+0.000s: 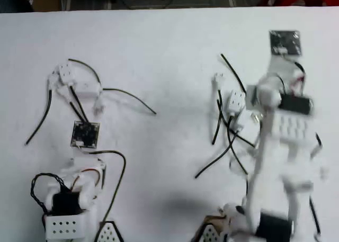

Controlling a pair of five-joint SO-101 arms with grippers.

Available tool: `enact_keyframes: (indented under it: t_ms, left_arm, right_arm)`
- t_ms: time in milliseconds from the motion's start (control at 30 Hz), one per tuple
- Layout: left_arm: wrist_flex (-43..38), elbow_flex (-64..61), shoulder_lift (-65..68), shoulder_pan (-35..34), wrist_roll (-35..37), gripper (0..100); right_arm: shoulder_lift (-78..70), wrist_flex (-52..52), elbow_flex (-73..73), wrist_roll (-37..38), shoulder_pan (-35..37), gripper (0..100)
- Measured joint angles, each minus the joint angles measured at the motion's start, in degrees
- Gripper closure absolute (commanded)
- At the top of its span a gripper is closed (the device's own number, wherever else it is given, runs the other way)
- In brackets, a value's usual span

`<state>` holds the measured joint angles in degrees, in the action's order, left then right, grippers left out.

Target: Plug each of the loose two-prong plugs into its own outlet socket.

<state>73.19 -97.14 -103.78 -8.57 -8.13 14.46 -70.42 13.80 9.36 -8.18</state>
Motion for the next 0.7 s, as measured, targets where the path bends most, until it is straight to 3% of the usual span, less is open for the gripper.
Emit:
enact_keyframes:
  t_ms: [233,500,700]
  left_arm:
    - [0.0,0.0,0.0,0.0,0.0,95]
    - [0.0,0.0,0.0,0.0,0.0,95]
    - [0.0,0.0,0.0,0.0,0.0,95]
  right_arm:
    - [-26.81,0.0,-14.68,-3.87,4.04,72.3]
    - [-48.26,0.0,-31.21,-7.82,3.96,72.4]
    - [-58.02,-2.2,-43.78,-7.91,4.31,87.8]
